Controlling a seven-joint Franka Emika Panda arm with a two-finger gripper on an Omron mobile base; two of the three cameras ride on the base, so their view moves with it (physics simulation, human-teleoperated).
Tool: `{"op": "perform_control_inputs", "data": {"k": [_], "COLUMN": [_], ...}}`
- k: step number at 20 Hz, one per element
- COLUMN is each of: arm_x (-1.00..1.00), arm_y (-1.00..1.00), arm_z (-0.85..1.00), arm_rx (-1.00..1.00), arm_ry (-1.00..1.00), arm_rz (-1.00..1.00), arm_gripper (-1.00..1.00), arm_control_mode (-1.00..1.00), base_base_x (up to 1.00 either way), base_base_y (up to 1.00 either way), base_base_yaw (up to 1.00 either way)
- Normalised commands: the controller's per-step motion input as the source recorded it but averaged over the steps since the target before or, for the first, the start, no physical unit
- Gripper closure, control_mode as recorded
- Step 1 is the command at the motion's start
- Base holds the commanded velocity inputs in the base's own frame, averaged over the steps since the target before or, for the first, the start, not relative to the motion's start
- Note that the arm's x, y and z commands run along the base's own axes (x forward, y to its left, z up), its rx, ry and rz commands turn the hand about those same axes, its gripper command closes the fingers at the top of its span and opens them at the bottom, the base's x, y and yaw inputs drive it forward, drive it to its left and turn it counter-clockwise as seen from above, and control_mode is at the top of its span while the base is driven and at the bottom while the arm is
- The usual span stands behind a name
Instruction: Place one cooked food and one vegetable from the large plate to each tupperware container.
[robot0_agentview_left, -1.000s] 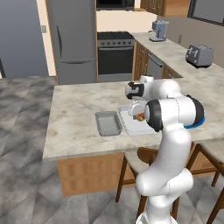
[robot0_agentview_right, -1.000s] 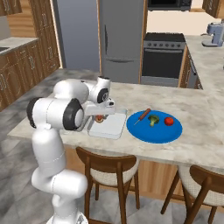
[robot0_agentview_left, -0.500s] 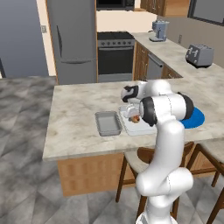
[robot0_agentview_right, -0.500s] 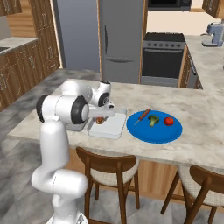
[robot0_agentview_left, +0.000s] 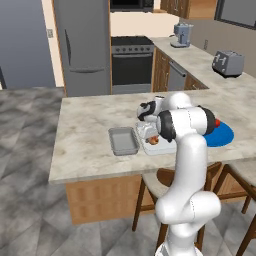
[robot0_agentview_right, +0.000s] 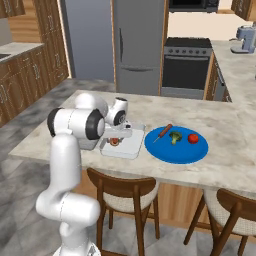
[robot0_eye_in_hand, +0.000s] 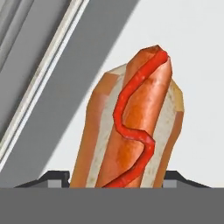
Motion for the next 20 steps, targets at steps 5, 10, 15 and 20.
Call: {"op": "perform_control_inputs", "data": {"k": [5,10,15,20], "arm_x": [0.05,-0.17,-0.17,-0.23], "arm_y": [0.00,0.00,-0.09,-0.57], "arm_z": [-0.14,0.21,0.32,0.27], "arm_rx": [0.00,0.00,0.00,-0.03], "arm_ry": [0.01,0.00,0.00,0.00], "arm_rz": [0.00,-0.09,-0.10,-0.17], "arm_gripper": [-1.00,-1.00,-1.00,-1.00], "arm_control_mode": [-1.00,-1.00,-1.00,-1.00], "base_base_x": [0.00,0.00,0.00,0.00], "base_base_y": [0.00,0.00,0.00,0.00], "base_base_yaw": [0.00,0.00,0.00,0.00]}}
